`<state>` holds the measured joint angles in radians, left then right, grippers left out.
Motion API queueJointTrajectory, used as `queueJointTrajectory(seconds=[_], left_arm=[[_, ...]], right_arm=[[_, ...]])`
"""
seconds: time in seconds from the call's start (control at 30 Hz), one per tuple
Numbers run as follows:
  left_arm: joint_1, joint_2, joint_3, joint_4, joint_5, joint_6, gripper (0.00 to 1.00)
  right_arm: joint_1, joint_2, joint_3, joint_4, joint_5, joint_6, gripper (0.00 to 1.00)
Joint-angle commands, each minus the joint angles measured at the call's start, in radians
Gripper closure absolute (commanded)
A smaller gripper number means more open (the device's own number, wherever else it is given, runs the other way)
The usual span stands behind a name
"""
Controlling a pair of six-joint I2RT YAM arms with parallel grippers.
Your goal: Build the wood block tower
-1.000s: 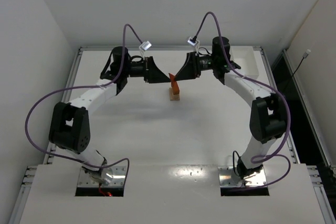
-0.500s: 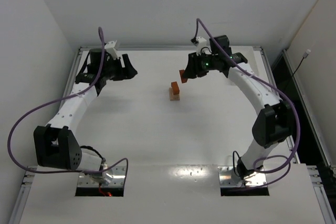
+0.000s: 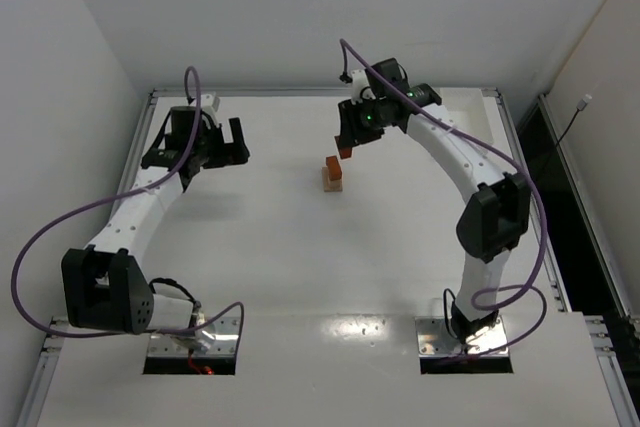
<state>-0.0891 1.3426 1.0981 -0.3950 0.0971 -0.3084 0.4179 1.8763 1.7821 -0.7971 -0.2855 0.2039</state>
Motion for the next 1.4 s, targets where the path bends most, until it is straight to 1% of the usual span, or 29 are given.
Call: queueJointTrajectory(seconds=[0.0,0.07,0.13,0.17,0.27,0.33,0.47,0.6,0.77,1.17,1.27,1.37], left_arm=[[0.011,-0.034,0.011,-0.001,-0.042,-0.018,0.00],[0.011,-0.020,0.032,-0.039,-0.042,-0.018,0.00],[0.034,0.032,0.097,-0.106,0.007,-0.029,0.00],[0.034,0.042,0.111,-0.117,0.016,-0.005,0.00],[0.034,0.078,0.134,-0.130,0.016,0.032,0.00],[0.034,0.101,0.160,-0.142,-0.019,0.042,0.00],[0.034,0.133,0.178,-0.151,-0.010,0.051,0.00],[0.034,0.142,0.168,-0.151,0.009,0.051,0.00],[0.034,0.142,0.167,-0.140,0.009,0.042,0.00],[0.034,0.151,0.167,-0.140,0.009,0.022,0.00],[0.034,0.161,0.167,-0.140,0.009,0.022,0.00],[0.034,0.161,0.167,-0.140,0.009,0.022,0.00]], right_arm=[[0.018,0.062,0.124,-0.059,0.035,0.038,1.00],[0.028,0.109,0.157,-0.089,0.035,0.038,1.00],[0.028,0.135,0.200,-0.102,0.035,0.038,1.00],[0.028,0.158,0.224,-0.125,0.035,0.038,1.00],[0.038,0.172,0.238,-0.125,0.035,0.038,1.00],[0.047,0.193,0.247,-0.125,0.035,0.038,1.00],[0.047,0.227,0.269,-0.125,0.046,0.038,1.00],[0.056,0.273,0.312,-0.125,0.068,0.029,1.00],[0.065,0.310,0.321,-0.125,0.089,0.029,1.00],[0.065,0.357,0.370,-0.125,0.089,0.019,1.00],[0.065,0.368,0.379,-0.125,0.069,0.009,1.00],[0.065,0.403,0.437,-0.135,0.069,0.000,1.00]])
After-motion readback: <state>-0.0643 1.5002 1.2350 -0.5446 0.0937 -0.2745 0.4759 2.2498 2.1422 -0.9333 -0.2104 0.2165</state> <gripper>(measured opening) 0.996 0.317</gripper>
